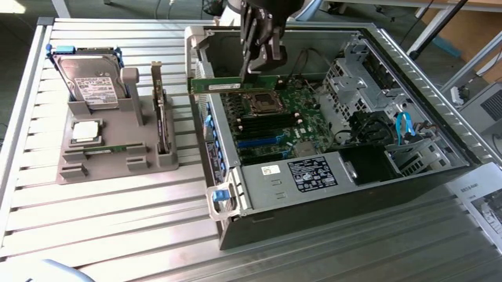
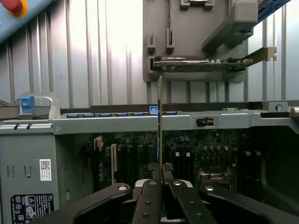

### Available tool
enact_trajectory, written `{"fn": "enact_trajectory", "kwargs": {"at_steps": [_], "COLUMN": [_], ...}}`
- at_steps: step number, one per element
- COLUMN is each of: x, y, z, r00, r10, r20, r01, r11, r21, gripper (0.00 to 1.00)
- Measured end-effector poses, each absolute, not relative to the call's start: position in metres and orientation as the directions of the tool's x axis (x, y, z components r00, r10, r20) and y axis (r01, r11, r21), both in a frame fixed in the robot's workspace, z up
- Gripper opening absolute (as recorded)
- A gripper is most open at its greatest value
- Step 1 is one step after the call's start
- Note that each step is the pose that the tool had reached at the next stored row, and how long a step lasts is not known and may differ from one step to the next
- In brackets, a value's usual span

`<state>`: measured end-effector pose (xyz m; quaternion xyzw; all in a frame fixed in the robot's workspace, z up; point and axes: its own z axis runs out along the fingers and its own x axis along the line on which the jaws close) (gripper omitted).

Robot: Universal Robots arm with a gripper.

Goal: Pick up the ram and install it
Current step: 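Pick up the ram and move it above insertion slot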

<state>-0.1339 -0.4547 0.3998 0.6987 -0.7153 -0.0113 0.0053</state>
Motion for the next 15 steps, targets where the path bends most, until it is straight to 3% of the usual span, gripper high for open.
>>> {"fn": "enact_trajectory", "kwargs": {"at_steps": [15], "x": [-0.095], "y": [-0.455], "z": [0.400], "r00": [-0.019], "r10": [-1.000], "r20": [-0.008], "r01": [-1.000], "r11": [0.019], "r21": [0.024], "gripper": [0.12]}}
